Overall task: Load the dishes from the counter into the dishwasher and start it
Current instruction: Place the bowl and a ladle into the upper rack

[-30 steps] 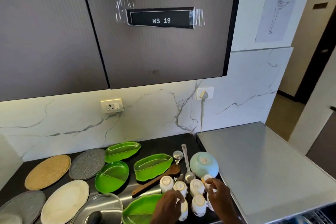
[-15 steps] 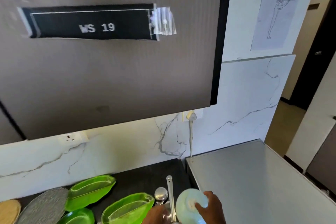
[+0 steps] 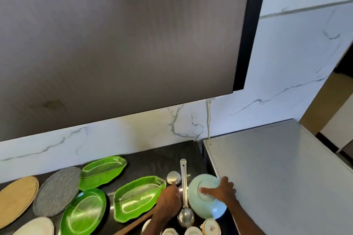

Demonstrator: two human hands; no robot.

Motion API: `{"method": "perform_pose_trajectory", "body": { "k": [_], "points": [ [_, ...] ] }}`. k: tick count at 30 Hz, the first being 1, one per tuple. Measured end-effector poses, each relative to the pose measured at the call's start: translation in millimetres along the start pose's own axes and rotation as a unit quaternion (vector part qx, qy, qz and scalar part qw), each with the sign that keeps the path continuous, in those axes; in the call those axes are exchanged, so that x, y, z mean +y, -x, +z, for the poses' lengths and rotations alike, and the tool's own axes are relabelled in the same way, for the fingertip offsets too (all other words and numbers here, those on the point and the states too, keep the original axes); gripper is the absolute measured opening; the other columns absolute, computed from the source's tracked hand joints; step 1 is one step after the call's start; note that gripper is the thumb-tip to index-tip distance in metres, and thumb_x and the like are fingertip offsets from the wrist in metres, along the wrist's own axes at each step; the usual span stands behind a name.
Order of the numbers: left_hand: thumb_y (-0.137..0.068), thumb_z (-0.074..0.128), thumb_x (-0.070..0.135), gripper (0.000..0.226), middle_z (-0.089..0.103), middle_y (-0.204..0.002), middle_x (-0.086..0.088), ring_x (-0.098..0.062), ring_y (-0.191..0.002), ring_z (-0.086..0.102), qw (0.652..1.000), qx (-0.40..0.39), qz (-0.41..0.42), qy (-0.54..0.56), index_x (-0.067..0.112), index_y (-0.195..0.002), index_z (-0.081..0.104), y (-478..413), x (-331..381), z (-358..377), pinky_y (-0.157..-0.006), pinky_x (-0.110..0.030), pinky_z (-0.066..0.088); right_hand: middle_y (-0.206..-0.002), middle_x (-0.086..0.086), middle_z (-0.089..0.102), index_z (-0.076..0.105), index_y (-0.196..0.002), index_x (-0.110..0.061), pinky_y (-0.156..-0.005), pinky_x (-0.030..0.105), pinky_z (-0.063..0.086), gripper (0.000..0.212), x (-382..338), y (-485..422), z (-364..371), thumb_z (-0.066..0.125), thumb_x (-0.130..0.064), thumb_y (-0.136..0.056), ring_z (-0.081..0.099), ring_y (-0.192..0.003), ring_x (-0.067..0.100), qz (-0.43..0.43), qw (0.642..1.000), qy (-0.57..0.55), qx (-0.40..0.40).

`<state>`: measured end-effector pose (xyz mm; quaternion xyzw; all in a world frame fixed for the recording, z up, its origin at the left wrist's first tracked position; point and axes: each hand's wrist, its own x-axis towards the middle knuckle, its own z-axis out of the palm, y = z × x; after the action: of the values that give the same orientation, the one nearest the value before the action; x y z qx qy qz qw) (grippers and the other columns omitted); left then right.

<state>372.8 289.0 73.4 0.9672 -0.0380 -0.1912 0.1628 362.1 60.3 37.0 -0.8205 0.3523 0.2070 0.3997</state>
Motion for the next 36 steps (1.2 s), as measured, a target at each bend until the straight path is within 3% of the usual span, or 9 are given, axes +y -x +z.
{"method": "perform_pose_trajectory", "body": {
  "k": [3,6,8,10,13,19,23,25,36],
  "points": [
    [-0.089,0.044,0.017,0.025,0.069,-0.109,-0.010,-0.031,-0.107,0.064,0.999,-0.028,0.023,-0.005,0.009,-0.101,0.065,-3,5,5,-0.086,-0.037,0.049,-0.135,0.010,0.045,0.038,-0.134,-0.015,-0.103,0.042,0.042,0.134,2,-7,-3,0.082,-0.084,-0.028,0.045,-0.128,0.031,0.010,1.000,-0.003,-0.014],
    [-0.091,0.051,0.025,0.019,0.069,-0.105,-0.005,-0.028,-0.101,0.067,0.999,-0.034,0.014,0.004,0.017,-0.099,0.067,-3,8,10,-0.083,-0.034,0.052,-0.123,0.008,0.058,0.053,-0.126,-0.013,-0.094,0.038,0.051,0.134,5,-16,-3,0.078,-0.091,-0.019,0.055,-0.116,0.027,0.009,0.999,-0.026,-0.019],
    [-0.087,0.049,0.025,0.010,0.069,-0.100,-0.005,-0.029,-0.098,0.067,0.999,-0.039,0.023,-0.003,0.021,-0.085,0.058,-4,9,17,-0.079,-0.035,0.050,-0.110,0.007,0.067,0.064,-0.115,-0.011,-0.076,0.032,0.057,0.121,1,-14,-5,0.080,-0.088,-0.024,0.064,-0.099,0.022,-0.012,0.998,-0.053,-0.011],
    [-0.088,0.048,0.026,0.007,0.069,-0.102,-0.005,-0.029,-0.100,0.065,0.999,-0.041,0.018,0.000,0.023,-0.087,0.054,-4,7,21,-0.080,-0.036,0.046,-0.100,0.006,0.072,0.068,-0.102,-0.011,-0.060,0.026,0.055,0.097,-9,-10,-10,0.087,-0.078,-0.034,0.068,-0.084,0.018,-0.036,0.995,-0.097,-0.009],
    [-0.090,0.051,0.026,0.013,0.069,-0.105,-0.004,-0.027,-0.103,0.064,0.999,-0.025,0.007,0.020,0.020,-0.097,0.060,-1,4,23,-0.083,-0.033,0.044,-0.094,0.002,0.073,0.069,-0.098,-0.016,-0.067,0.033,0.062,0.084,-20,-9,-16,0.090,-0.071,-0.038,0.070,-0.084,0.019,-0.063,0.990,-0.126,-0.030],
    [-0.088,0.053,0.018,0.007,0.069,-0.101,-0.010,-0.029,-0.099,0.062,0.997,-0.009,-0.003,0.077,0.015,-0.090,0.059,6,-6,26,-0.077,-0.033,0.040,-0.104,0.005,0.072,0.066,-0.108,-0.017,-0.080,0.043,0.063,0.068,-21,-12,-17,0.092,-0.054,-0.057,0.069,-0.095,0.025,-0.095,0.976,-0.184,-0.074],
    [-0.086,0.051,0.016,0.017,0.071,-0.104,-0.011,-0.031,-0.102,0.064,0.994,0.001,-0.031,0.103,0.010,-0.095,0.065,10,-11,22,-0.084,-0.038,0.048,-0.105,0.005,0.071,0.065,-0.111,-0.018,-0.079,0.044,0.063,0.072,-15,-14,-17,0.091,-0.057,-0.056,0.069,-0.097,0.026,-0.101,0.970,-0.205,-0.080],
    [-0.089,0.050,0.016,0.021,0.071,-0.109,-0.010,-0.030,-0.104,0.064,0.992,0.008,-0.054,0.116,0.011,-0.101,0.067,11,-13,20,-0.086,-0.036,0.049,-0.106,0.007,0.071,0.065,-0.111,-0.017,-0.075,0.040,0.062,0.062,-12,-11,-19,0.090,-0.049,-0.065,0.069,-0.097,0.027,-0.099,0.964,-0.232,-0.087],
    [-0.088,0.054,0.015,0.018,0.071,-0.102,-0.008,-0.030,-0.098,0.067,0.988,0.049,-0.109,0.093,0.010,-0.101,0.065,3,-5,21,-0.079,-0.039,0.055,-0.116,0.010,0.074,0.069,-0.122,-0.016,-0.095,0.058,0.055,0.058,30,6,-11,0.087,-0.039,-0.073,0.067,-0.111,0.032,0.017,0.872,-0.478,-0.107]
  ]
}}
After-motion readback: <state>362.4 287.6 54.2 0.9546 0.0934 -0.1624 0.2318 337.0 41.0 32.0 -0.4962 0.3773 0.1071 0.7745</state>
